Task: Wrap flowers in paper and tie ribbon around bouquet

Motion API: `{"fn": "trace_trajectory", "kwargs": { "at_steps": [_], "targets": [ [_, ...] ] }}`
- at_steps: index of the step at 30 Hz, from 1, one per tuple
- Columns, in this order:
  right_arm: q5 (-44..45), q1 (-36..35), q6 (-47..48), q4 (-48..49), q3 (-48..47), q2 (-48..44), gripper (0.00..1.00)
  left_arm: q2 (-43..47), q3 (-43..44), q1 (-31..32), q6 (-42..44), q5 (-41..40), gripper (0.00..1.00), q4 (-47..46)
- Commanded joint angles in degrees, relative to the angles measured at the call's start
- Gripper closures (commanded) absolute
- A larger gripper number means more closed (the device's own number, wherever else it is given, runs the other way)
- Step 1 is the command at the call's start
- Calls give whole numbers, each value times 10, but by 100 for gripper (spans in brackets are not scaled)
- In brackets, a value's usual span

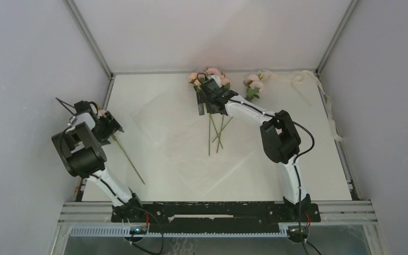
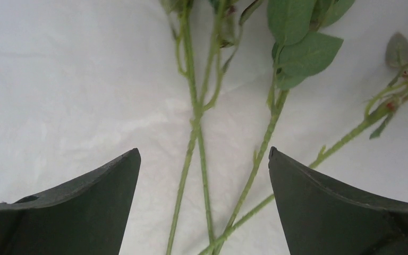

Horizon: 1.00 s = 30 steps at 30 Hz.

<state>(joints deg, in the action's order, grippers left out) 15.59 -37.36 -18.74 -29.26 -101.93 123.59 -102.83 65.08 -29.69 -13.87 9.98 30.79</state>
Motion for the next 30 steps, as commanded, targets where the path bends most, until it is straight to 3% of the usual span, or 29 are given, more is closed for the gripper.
{"fn": "trace_trajectory", "kwargs": {
  "at_steps": [1,3,6,7,13,17,21,23,30],
  "targets": [
    [52,-38,34,-15,22,-106,0,-55,70,2,30,6,22,10],
    [45,-42,33,-11,52,-139,0,-59,79,2,30,9,45,10],
    [27,-43,25,2,103,-184,0,-47,80,0,40,33,96,19],
    [17,-43,23,8,118,-199,0,-38,80,-3,41,44,99,27],
    [-88,-67,69,86,193,-280,0,142,59,-37,9,145,100,37],
    [-253,-104,99,169,199,-296,0,278,60,-17,-12,208,100,32],
    [-398,-123,56,279,181,-279,0,373,43,60,-44,283,100,3],
    [-430,-130,19,337,161,-258,0,403,25,111,-79,314,100,-35],
    [-390,-149,-30,356,56,-147,0,427,13,252,-163,337,100,-111]
  ]
}}
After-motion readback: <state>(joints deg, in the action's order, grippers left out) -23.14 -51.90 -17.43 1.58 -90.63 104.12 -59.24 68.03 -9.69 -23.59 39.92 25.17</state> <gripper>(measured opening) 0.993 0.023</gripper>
